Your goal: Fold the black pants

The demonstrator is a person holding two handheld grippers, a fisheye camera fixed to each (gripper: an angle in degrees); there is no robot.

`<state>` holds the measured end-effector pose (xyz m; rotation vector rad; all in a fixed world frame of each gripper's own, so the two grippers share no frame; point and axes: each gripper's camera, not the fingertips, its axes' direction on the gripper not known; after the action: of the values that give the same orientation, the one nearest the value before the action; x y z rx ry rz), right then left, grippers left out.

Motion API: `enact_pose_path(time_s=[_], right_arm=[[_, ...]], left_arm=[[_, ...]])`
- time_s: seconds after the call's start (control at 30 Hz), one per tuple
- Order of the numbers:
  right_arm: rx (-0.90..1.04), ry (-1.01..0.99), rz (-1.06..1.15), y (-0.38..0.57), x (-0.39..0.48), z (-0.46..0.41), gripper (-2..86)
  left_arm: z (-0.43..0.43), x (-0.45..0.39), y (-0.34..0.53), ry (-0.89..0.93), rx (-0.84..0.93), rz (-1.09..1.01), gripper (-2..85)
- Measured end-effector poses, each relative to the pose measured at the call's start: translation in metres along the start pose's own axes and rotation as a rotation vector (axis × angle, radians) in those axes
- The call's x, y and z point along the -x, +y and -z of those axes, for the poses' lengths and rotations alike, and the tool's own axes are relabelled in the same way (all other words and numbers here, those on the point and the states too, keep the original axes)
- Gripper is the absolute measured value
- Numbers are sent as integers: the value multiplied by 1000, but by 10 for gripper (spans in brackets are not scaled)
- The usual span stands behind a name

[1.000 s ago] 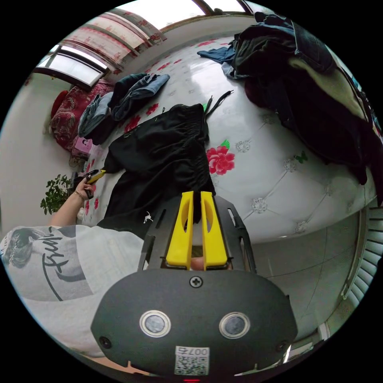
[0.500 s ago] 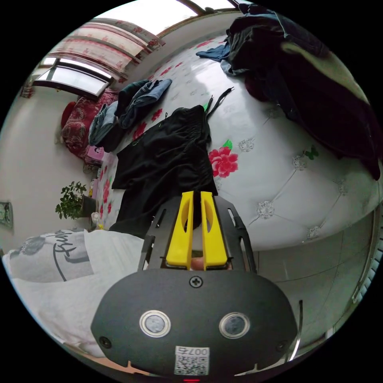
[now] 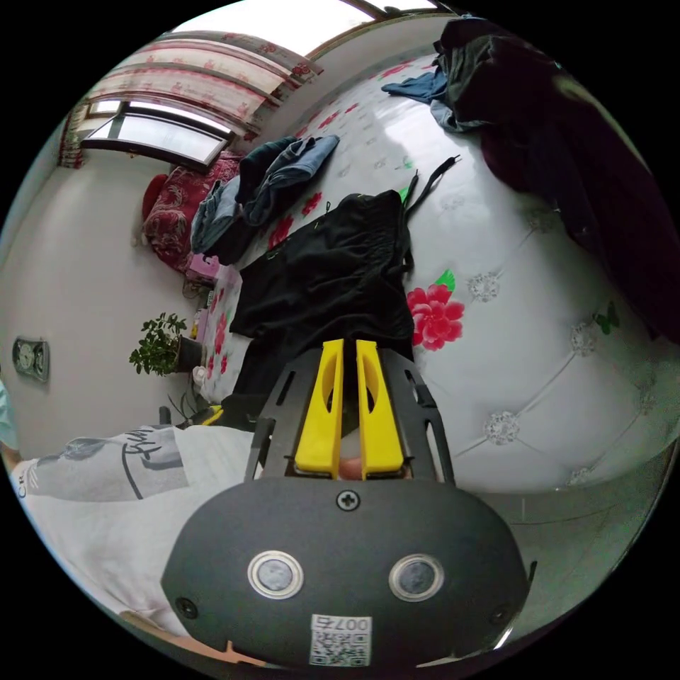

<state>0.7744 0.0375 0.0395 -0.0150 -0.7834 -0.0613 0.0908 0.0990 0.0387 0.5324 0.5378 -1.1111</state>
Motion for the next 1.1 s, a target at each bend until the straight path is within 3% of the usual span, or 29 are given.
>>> enact_pose_path(time_s=[0.07,0.23,0.3,0.47,0.67,0.77,0.9,1.0,1.1], right_arm=[[-12,-11,3,-1,-2,5,4],[-97,-77,-38,4,-18,29,4],[-131,-133,-76,6,-27,36,4],[-242,-287,-132,3,-39,48,5],[-331,-400,-103,-54,-22,50,8],[-339,-328,-49,-111,4,40,15],[-317,-26,-85,-192,27,3,33],[-198,174,-75,-221,30,-37,48],[-159,186,-58,-211,22,-65,65]], left_arm=[[-8,-8,-5,-51,42,-40,5],[28,-1,-3,64,-41,-90,-8],[62,18,-6,269,-148,-76,-9],[107,41,-42,541,-306,-85,-10],[111,17,-151,539,-355,-65,-8],[99,-3,-226,568,-356,13,-5],[65,-32,-314,506,-323,93,46],[38,-52,-338,472,-274,62,78],[2,-62,-335,388,-190,-8,83]])
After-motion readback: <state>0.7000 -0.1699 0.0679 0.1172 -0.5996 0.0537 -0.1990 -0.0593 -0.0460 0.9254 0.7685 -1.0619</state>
